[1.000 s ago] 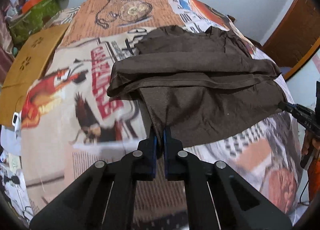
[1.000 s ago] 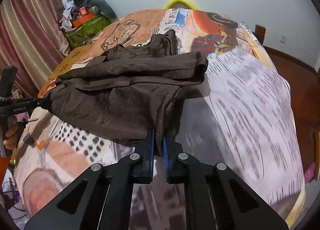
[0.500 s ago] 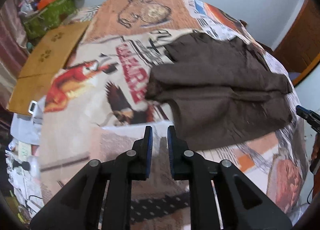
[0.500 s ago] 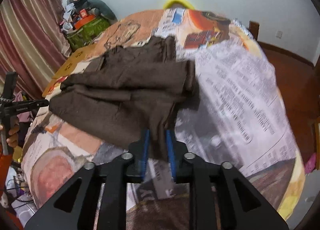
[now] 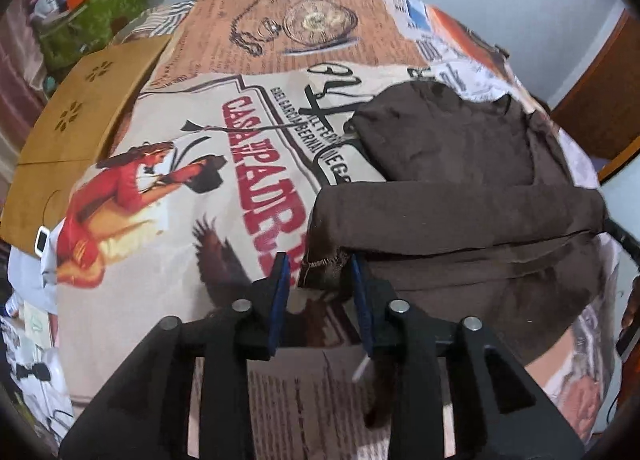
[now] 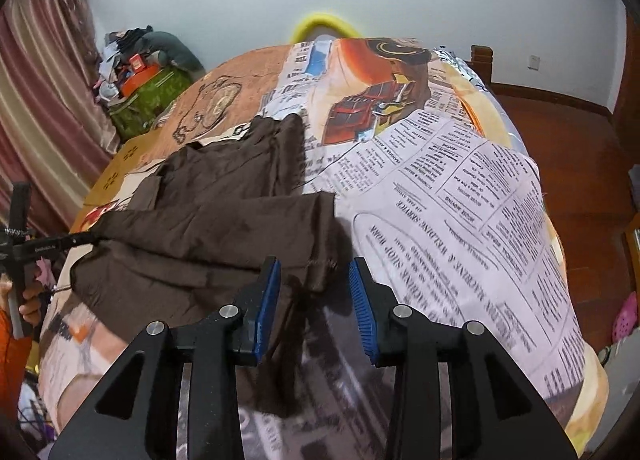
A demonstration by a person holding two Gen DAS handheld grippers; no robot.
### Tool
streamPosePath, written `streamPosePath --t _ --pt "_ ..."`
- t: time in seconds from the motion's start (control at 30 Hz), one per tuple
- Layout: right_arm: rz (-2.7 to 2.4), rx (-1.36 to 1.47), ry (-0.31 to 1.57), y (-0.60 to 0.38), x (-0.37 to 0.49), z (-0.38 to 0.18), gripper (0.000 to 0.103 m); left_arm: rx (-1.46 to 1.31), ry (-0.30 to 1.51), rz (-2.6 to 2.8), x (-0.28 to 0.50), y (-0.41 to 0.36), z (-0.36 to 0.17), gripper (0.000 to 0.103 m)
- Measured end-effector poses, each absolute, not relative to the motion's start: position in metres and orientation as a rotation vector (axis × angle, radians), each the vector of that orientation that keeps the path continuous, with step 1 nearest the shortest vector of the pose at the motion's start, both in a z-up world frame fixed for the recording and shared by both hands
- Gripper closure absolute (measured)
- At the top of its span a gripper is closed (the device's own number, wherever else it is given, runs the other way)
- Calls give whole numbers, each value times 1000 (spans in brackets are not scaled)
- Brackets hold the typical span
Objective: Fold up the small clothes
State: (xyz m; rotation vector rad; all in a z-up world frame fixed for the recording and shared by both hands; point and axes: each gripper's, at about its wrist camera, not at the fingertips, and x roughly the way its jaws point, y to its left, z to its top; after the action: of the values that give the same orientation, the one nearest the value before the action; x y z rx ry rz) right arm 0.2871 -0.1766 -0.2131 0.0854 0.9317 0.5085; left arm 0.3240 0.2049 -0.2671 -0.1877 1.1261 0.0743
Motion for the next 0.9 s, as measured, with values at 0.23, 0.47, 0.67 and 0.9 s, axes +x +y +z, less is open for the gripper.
streamPosePath --t 0.23,0.47,0.67,0.9 --pt "548 31 976 -167 292 -224 96 -150 1097 89 327 204 -266 98" --pt "640 6 889 -161 296 -183 97 -165 993 54 337 207 -213 99" --pt "612 -27 773 -147 322 -153 97 -167 962 64 375 204 -193 99" --pt "572 -58 781 -129 361 -166 97 -219 1003 133 414 223 -212 99"
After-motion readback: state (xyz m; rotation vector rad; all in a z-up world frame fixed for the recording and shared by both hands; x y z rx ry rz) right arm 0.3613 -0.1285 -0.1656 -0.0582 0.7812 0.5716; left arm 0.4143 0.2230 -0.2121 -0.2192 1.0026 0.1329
